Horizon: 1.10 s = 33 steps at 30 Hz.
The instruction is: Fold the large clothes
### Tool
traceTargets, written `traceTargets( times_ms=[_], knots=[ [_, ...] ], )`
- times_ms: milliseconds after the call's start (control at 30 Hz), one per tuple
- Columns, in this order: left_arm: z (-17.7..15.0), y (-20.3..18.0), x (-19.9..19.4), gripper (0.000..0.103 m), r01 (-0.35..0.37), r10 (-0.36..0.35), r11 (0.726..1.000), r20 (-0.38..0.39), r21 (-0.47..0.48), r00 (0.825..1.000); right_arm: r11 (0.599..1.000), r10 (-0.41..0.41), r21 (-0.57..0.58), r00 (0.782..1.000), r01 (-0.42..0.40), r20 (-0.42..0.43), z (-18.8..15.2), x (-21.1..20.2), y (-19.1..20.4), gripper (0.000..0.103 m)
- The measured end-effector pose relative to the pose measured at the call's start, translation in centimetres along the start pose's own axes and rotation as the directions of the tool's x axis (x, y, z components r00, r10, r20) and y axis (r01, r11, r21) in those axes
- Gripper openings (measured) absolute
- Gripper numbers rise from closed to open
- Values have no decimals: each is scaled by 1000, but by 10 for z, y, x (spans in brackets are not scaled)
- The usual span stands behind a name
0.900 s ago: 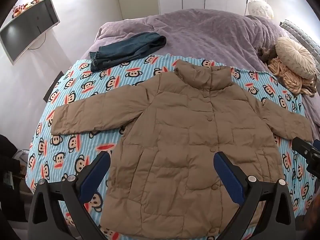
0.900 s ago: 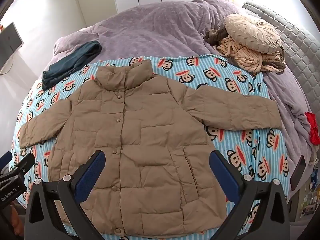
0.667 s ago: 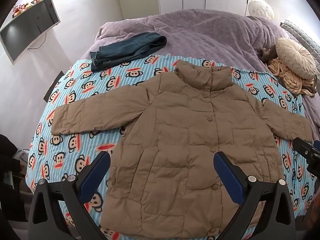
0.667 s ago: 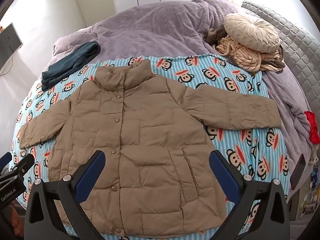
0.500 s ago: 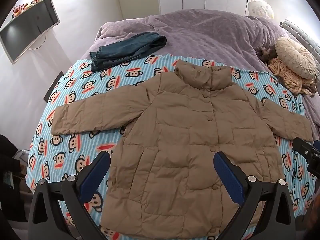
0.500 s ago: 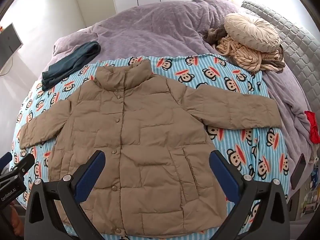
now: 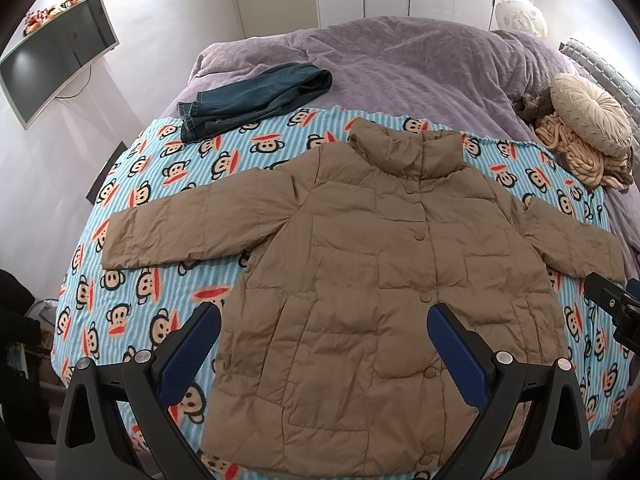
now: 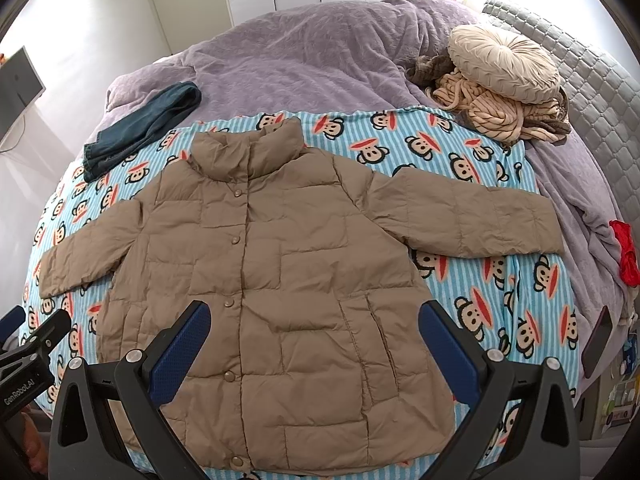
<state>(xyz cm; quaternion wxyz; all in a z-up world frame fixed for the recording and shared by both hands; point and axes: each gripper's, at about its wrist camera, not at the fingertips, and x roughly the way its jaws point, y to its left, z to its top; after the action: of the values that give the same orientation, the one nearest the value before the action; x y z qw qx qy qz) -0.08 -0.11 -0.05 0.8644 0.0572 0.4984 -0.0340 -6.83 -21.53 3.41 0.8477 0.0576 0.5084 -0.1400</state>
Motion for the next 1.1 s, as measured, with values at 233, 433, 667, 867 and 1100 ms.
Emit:
traceTargets(
  times_ms=[233,433,667,867,1100],
  knots=[
    [0,0,0,103,-1,1,1000,-1,0,1000,1000,0,1,1000,0,0,1,1,2,103],
    [0,0,0,103,-1,1,1000,-2,1,1000,1000,0,2,1000,0,0,1,1,2,103],
    [0,0,0,103,-1,1,1000,0,0,1000,1000,-2,1,1000,2,1,1,1,2,103],
    [0,-1,0,103,-3,3,1000,-3,1,1000,1000,0,3,1000,0,-1,0,1,2,103],
    [0,0,0,103,-3,3,1000,-1,1,1000,1000,-2,3,1000,2,-1,0,1,3,103]
  ],
)
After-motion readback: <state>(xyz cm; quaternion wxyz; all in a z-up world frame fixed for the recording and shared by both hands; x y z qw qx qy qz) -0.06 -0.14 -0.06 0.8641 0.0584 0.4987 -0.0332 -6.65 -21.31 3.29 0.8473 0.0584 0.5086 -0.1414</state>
